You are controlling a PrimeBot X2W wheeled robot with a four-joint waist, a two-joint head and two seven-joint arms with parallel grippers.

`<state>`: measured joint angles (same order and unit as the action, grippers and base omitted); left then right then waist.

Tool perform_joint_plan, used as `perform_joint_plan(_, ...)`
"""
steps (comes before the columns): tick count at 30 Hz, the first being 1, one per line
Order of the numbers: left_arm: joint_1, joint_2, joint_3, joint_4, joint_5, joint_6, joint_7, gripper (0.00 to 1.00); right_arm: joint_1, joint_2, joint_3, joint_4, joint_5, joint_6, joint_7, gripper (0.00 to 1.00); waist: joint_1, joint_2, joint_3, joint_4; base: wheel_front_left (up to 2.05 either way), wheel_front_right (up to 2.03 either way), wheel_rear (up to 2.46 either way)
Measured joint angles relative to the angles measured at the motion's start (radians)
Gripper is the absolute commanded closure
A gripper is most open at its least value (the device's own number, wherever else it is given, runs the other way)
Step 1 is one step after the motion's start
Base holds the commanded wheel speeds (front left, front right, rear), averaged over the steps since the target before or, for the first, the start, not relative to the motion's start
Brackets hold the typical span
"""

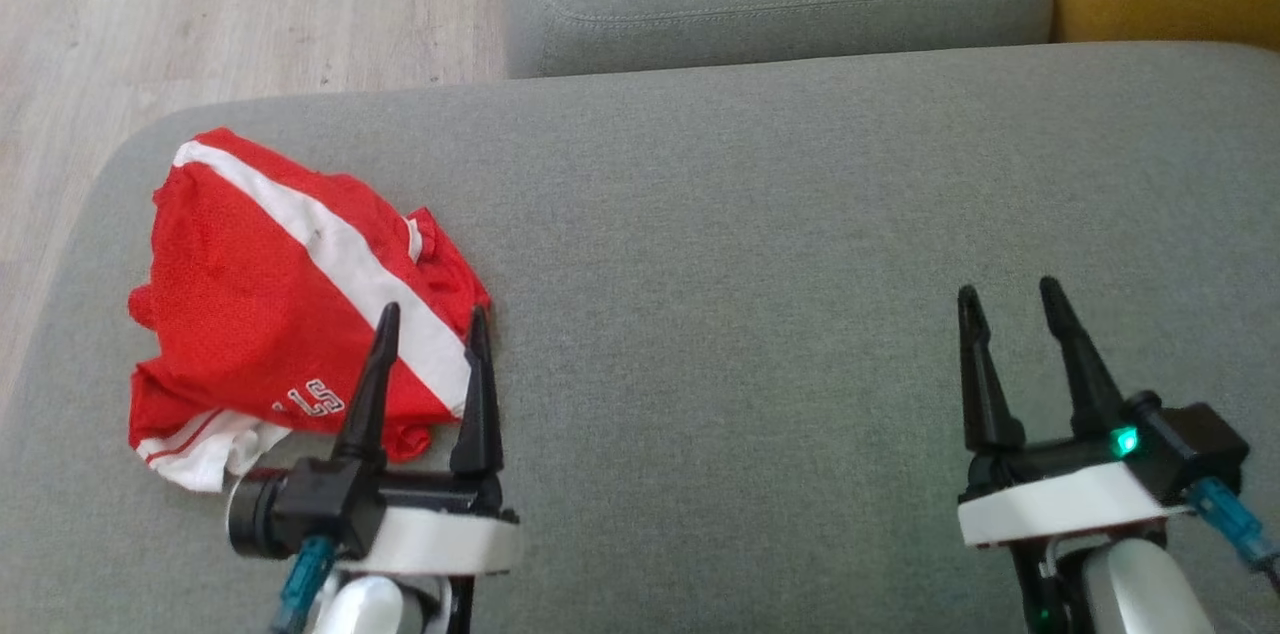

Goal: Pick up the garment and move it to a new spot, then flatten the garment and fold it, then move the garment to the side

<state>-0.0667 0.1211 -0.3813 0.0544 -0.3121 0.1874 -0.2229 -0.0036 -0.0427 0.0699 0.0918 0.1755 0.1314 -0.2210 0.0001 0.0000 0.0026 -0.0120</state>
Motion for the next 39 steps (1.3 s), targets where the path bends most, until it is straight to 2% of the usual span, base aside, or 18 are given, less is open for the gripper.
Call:
perform_joint_plan(7,0.063,-0.03,0.057,0.046,0.095,-0.085,-0.018,0.0,0.014,0.0,0.009,0.058,0.017,0.0,-0.019,0.0,0.0,0.0,-0.004,-0.008,0.0,0.0,0.0)
perform_joint_plan(11,0.066,-0.044,0.066,0.073,0.147,-0.114,-0.027,0.0,0.016,0.0,0.002,0.1,0.033,0.0,-0.03,0.0,0.0,0.0,-0.006,-0.012,0.0,0.0,0.0)
perform_joint_plan(17,0.068,-0.054,0.095,0.1,0.156,-0.145,-0.03,0.0,0.016,0.0,0.002,0.119,0.035,0.0,-0.03,0.0,0.0,0.0,-0.006,-0.015,0.0,0.0,0.0)
perform_joint_plan(28,0.072,-0.067,0.13,0.11,0.163,-0.17,-0.03,0.0,0.015,0.0,0.026,0.122,0.07,0.0,-0.03,0.0,0.0,0.0,-0.009,0.007,0.0,0.0,0.0)
perform_joint_plan(39,0.077,-0.069,0.188,0.137,0.163,-0.17,-0.031,0.0,0.016,0.0,0.083,0.121,0.079,0.0,-0.03,0.0,-0.0001,0.0,-0.024,0.108,0.0,0.0,0.0)
